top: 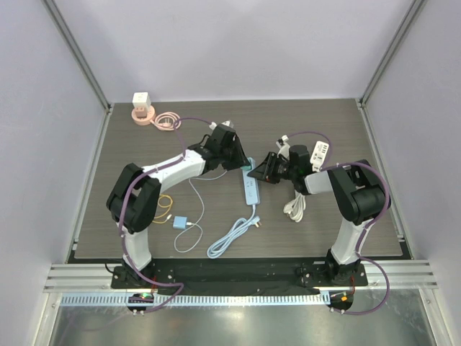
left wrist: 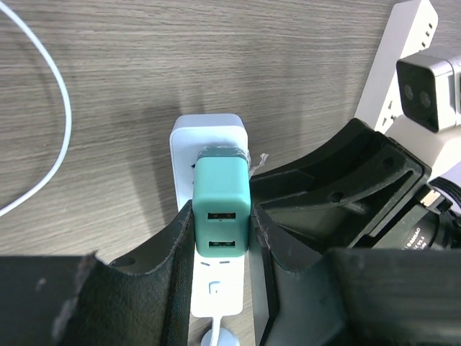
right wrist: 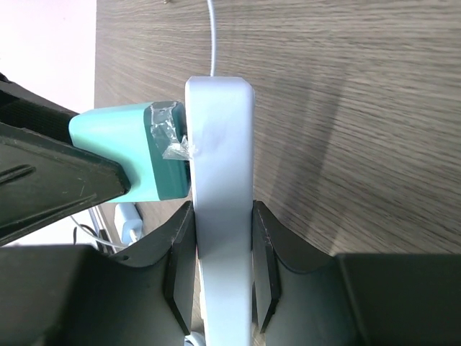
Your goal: Pull the plug off the socket
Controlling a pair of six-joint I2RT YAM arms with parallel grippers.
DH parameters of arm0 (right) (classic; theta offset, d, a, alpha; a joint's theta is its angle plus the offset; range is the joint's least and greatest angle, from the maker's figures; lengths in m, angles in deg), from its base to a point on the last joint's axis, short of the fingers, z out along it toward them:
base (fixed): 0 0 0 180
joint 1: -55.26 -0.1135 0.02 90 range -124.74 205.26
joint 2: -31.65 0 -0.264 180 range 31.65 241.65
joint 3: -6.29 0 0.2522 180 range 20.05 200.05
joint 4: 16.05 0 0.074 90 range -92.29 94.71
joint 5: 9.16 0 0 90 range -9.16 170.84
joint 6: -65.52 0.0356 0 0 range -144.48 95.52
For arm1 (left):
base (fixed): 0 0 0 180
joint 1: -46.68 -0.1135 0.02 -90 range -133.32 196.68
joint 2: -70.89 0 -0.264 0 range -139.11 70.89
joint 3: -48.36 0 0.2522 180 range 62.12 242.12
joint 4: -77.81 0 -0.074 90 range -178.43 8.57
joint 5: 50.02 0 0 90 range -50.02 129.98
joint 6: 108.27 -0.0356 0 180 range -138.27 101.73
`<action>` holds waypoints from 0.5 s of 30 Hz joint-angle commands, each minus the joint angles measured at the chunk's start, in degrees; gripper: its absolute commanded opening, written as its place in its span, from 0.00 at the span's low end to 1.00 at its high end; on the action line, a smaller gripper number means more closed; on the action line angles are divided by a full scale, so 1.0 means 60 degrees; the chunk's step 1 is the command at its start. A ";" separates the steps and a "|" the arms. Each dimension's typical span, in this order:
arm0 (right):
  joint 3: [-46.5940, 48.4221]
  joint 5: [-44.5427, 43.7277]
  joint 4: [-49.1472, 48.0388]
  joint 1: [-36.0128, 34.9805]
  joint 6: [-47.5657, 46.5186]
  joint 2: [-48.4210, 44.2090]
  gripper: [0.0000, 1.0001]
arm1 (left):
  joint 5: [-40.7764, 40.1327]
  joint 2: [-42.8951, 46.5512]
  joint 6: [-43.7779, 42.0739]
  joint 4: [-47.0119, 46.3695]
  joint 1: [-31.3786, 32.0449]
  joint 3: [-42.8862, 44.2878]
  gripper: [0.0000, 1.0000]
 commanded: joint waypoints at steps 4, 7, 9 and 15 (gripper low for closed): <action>-0.0020 -0.2366 0.1427 0.0368 -0.0384 0.0453 0.01 | 0.0822 0.1691 -0.0017 -0.0230 0.0167 0.0073 0.00; -0.0063 -0.2483 0.1456 0.0397 -0.0354 0.0454 0.01 | 0.1012 0.1676 0.0129 -0.0317 0.0182 0.0103 0.00; -0.0093 -0.2527 0.1471 0.0412 -0.0354 0.0424 0.01 | 0.1129 0.1720 0.0232 -0.0376 0.0182 0.0103 0.00; -0.0166 -0.2381 0.1339 0.0587 -0.0325 0.0279 0.01 | 0.0897 0.2144 -0.0001 -0.0012 0.0196 0.0029 0.00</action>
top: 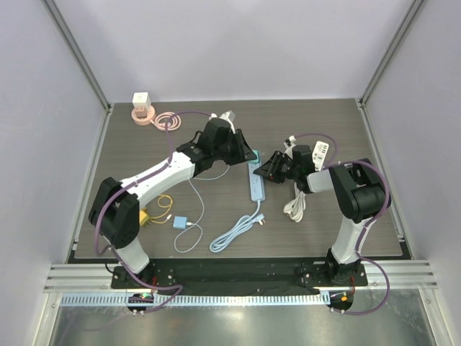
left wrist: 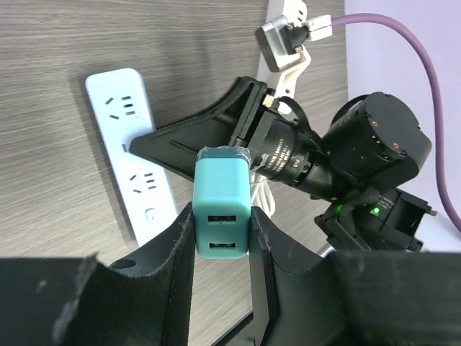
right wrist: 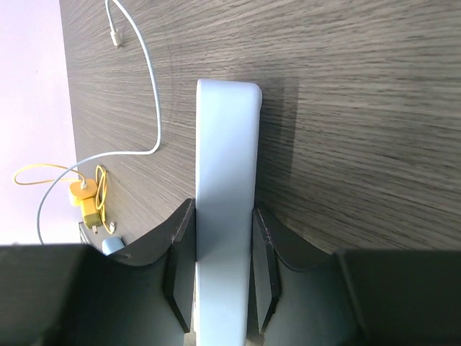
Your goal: Pull the plug off the socket
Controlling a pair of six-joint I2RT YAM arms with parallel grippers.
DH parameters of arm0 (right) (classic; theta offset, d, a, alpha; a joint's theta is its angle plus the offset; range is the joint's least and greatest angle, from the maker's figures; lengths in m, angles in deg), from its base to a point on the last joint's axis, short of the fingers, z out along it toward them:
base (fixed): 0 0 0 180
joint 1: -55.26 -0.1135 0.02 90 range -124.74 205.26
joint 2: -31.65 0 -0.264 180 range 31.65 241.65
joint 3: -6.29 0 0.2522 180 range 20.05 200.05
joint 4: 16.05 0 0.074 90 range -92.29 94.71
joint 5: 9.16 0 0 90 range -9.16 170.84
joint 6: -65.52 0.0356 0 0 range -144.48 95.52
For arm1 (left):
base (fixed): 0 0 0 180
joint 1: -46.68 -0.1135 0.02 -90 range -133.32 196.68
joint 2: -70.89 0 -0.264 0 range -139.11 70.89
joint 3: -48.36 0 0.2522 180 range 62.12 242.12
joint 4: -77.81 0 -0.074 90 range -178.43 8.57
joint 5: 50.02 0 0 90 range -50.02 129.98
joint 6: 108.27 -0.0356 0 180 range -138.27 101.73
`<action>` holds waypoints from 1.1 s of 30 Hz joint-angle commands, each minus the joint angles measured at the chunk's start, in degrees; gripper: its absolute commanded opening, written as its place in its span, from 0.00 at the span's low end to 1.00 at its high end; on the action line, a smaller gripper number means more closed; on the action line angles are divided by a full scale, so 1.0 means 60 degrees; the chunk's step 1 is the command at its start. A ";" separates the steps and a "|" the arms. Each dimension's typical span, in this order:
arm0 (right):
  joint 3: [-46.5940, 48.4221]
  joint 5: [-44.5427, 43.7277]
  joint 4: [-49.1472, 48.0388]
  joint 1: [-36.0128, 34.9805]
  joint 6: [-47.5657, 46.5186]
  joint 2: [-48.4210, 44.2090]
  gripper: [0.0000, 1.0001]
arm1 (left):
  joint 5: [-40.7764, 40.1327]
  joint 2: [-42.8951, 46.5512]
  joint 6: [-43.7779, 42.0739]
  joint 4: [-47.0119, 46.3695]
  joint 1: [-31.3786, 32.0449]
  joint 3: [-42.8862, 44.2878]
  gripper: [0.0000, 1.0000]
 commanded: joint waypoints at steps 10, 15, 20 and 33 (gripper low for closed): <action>-0.0367 -0.1225 0.0759 0.0359 -0.0850 -0.0113 0.01 | -0.2258 0.2872 -0.1660 0.4224 -0.0216 -0.0723 0.00; -0.0323 -0.1034 0.0715 0.0373 -0.0821 -0.0040 0.01 | -0.3824 0.4703 -0.1530 0.6709 -0.0509 -0.1487 0.00; -0.0279 -0.0902 0.0642 0.0373 -0.0777 0.0063 0.01 | -0.5334 0.5102 -0.0958 0.9116 -0.0890 -0.1721 0.00; -0.0265 -0.0785 0.0656 0.0374 -0.0836 0.0121 0.01 | -0.5308 0.4648 0.1151 0.8859 -0.1036 -0.3903 0.00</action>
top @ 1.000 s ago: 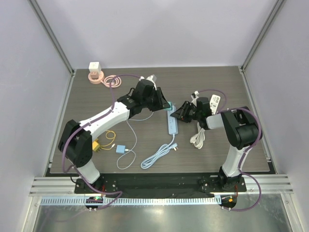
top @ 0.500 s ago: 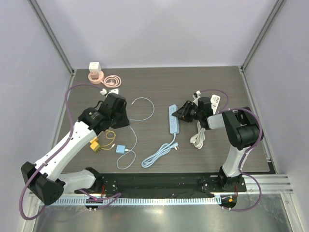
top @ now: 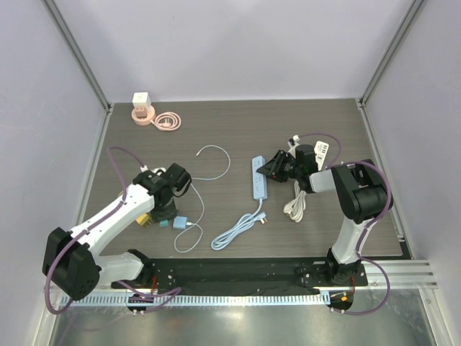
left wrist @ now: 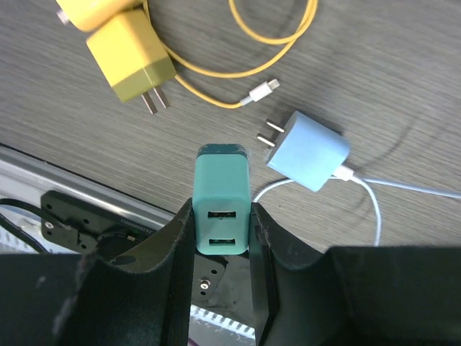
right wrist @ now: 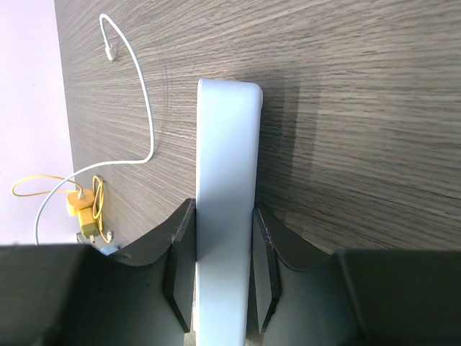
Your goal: Pull the plug off the socket
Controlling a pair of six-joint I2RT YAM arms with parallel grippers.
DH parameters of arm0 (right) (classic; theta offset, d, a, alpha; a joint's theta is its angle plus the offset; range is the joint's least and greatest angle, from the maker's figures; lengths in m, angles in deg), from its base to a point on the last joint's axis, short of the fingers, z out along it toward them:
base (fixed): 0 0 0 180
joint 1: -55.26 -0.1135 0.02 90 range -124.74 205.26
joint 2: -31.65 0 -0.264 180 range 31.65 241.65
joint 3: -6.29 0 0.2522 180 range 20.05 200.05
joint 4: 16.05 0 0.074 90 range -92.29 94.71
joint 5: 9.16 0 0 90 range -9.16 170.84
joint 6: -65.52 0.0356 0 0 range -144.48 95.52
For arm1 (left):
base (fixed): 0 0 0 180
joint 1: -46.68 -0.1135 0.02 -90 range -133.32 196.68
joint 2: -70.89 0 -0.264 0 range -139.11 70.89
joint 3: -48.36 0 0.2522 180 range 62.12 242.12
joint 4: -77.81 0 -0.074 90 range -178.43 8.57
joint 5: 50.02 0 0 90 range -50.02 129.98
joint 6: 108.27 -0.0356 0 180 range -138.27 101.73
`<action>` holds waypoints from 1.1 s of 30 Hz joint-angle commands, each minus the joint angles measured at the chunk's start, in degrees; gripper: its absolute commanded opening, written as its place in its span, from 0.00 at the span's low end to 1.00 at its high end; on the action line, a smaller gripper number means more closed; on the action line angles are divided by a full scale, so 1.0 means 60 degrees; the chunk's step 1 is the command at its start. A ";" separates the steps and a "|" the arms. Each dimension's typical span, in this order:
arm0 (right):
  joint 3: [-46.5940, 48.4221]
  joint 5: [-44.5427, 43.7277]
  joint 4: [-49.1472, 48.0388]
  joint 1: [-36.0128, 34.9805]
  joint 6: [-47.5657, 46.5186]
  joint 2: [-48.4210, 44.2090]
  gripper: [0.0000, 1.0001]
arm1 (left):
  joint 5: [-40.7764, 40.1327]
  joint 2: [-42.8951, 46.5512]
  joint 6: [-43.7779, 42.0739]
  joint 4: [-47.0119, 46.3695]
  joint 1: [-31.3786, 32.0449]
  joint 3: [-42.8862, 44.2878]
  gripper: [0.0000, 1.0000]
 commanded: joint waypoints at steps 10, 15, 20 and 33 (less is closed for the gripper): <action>-0.0159 -0.0544 0.0590 0.0144 -0.0828 0.0216 0.01 | 0.0008 -0.0345 0.1052 -0.0953 -0.0705 -0.0705 0.37; -0.0115 -0.0515 0.0590 0.0158 -0.0814 0.0260 0.01 | -0.0037 -0.0389 0.0994 -0.1260 -0.0851 -0.0895 0.52; -0.0115 -0.0529 0.0561 0.0159 -0.0813 0.0274 0.01 | 0.0008 -0.0492 0.0920 -0.1407 -0.0983 -0.0837 0.59; 0.0016 -0.1333 0.1277 0.0188 -0.1369 -0.0077 0.01 | 0.2082 0.2053 -0.0836 -0.3118 -0.0983 -0.0353 0.71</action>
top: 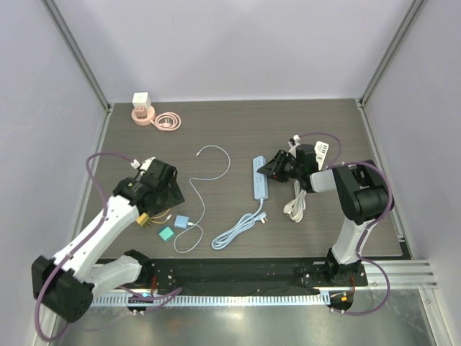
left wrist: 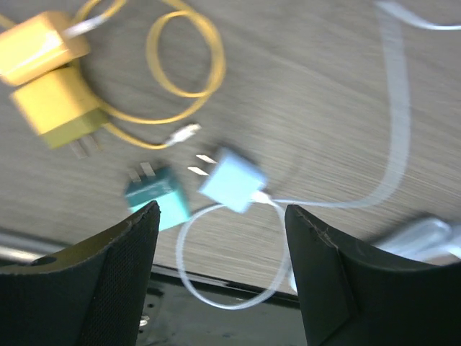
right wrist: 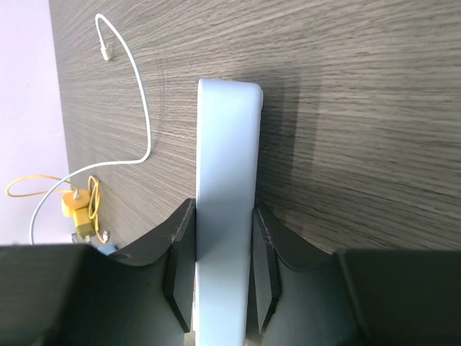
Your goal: Pull the plug off the socket
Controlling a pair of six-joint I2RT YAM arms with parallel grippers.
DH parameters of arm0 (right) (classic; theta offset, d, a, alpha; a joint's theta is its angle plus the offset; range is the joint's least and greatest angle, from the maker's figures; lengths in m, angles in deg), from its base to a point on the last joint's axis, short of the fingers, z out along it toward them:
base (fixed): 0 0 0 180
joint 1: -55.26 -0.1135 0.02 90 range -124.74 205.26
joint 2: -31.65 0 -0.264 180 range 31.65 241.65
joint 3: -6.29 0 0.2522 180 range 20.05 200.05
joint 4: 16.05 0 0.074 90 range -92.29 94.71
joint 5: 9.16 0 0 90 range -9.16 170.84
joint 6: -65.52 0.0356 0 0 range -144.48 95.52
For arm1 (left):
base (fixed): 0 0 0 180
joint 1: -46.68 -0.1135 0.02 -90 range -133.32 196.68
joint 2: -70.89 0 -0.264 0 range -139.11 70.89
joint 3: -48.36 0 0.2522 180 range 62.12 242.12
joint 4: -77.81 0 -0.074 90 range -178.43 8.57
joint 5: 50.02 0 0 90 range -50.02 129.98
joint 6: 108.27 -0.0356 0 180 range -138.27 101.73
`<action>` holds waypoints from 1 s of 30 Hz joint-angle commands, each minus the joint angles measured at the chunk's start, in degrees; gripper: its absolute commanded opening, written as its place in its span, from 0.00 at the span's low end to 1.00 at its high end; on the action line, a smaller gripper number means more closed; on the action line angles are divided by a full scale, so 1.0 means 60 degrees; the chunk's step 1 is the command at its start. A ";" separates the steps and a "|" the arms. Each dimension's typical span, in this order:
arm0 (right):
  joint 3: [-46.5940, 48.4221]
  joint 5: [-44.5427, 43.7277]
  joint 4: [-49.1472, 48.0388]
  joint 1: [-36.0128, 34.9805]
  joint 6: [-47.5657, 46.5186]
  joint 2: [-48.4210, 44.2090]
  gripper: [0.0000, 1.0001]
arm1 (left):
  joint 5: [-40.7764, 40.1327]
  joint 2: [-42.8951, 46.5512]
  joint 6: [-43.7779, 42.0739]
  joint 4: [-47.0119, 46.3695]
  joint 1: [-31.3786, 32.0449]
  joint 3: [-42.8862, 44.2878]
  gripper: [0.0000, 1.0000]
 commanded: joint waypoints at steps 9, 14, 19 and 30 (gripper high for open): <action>0.0632 -0.2001 0.2271 0.1143 -0.1686 0.0036 0.01 | 0.3538 0.1811 -0.1296 -0.3431 -0.0051 -0.0371 0.77; 0.1347 -0.2191 0.2360 0.1686 -0.1394 0.0211 0.01 | 0.4269 0.1504 -0.1413 -0.4265 -0.0051 -0.0503 0.77; 0.2125 -0.3157 0.2579 0.1935 -0.1100 0.0490 0.05 | 0.4886 0.1196 -0.1442 -0.4808 -0.0051 -0.0678 0.77; 0.4265 -0.3919 0.4277 0.2330 -0.2242 0.1370 0.57 | 0.4931 0.1211 -0.1940 -0.4428 -0.0051 -0.0606 0.80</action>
